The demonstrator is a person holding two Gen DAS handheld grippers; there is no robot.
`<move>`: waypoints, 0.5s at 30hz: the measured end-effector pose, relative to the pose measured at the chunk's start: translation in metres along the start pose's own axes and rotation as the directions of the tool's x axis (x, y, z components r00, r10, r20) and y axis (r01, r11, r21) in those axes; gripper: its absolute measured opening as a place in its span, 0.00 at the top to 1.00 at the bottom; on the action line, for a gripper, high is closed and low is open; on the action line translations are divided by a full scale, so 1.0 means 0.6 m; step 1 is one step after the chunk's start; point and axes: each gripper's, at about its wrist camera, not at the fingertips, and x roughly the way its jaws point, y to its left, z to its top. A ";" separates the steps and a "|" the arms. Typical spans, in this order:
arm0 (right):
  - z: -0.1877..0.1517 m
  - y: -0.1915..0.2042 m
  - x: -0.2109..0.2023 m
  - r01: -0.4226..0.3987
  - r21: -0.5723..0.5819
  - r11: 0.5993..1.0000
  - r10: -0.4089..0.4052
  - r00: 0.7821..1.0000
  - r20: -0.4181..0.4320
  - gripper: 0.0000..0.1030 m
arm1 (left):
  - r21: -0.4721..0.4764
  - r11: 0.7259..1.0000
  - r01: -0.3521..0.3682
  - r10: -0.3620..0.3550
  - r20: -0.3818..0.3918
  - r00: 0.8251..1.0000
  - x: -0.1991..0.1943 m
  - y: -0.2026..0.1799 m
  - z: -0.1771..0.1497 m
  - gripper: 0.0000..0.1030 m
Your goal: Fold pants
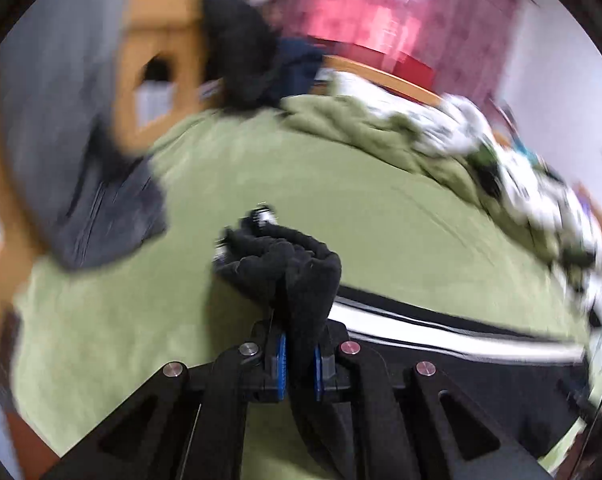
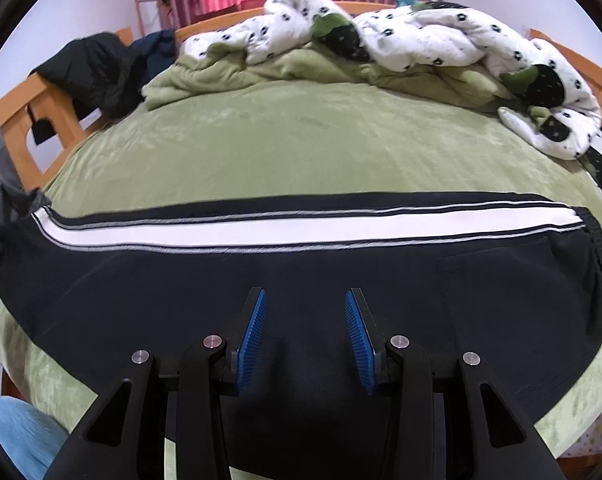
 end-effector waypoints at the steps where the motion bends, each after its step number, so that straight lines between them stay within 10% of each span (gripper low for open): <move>1: 0.001 -0.013 -0.006 0.002 0.020 1.000 -0.002 1.000 0.012 0.60 | 0.077 0.997 0.019 -0.019 0.002 1.000 -0.013 -0.048 0.010 0.91; 9: -0.018 -0.125 -0.044 0.084 0.128 0.988 -0.093 0.993 0.070 0.60 | 0.309 0.913 0.266 -0.247 -0.099 0.964 -0.013 -0.349 -0.064 0.91; 15: -0.047 -0.194 -0.067 0.092 0.208 0.974 -0.108 0.992 0.068 0.60 | 0.179 0.845 0.503 -0.425 -0.346 0.836 0.073 -0.419 -0.239 0.91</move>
